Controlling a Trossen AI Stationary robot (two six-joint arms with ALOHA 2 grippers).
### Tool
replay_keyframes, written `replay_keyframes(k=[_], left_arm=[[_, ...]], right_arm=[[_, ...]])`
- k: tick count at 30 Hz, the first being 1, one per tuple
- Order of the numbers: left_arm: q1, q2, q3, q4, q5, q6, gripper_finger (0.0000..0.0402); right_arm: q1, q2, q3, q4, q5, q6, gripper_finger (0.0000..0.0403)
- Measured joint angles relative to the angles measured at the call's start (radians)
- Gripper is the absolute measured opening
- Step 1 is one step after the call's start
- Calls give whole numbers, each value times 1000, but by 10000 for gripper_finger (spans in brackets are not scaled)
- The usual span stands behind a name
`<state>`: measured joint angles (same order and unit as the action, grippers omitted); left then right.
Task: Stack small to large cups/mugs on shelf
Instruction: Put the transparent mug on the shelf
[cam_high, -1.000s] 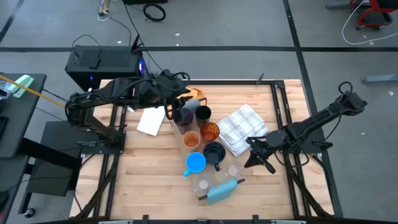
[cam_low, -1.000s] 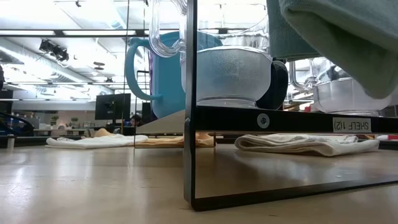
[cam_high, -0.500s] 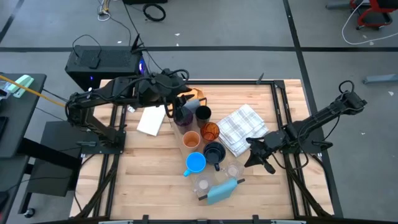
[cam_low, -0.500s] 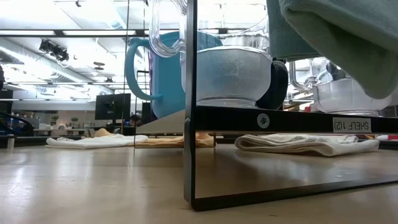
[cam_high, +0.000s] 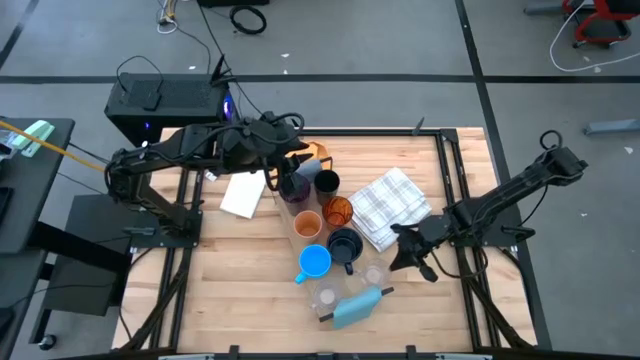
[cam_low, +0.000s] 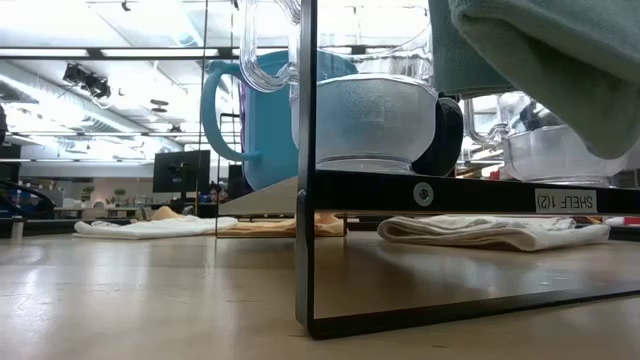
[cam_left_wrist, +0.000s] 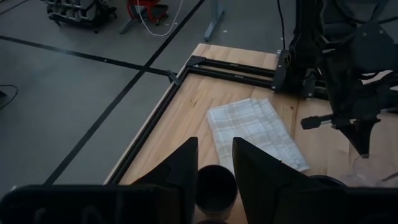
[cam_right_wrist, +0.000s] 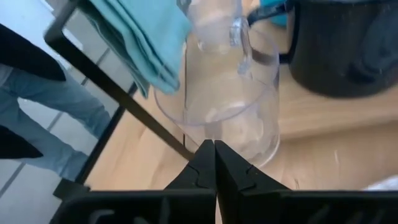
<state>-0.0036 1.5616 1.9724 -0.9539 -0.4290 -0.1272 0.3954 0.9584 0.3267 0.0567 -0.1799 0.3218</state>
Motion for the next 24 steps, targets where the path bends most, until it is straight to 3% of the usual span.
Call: replay_keyframes(k=[24], left_arm=[[0, 0, 0, 0, 0, 0, 107]], right_arm=[[0, 45, 0, 133, 0, 8, 0]])
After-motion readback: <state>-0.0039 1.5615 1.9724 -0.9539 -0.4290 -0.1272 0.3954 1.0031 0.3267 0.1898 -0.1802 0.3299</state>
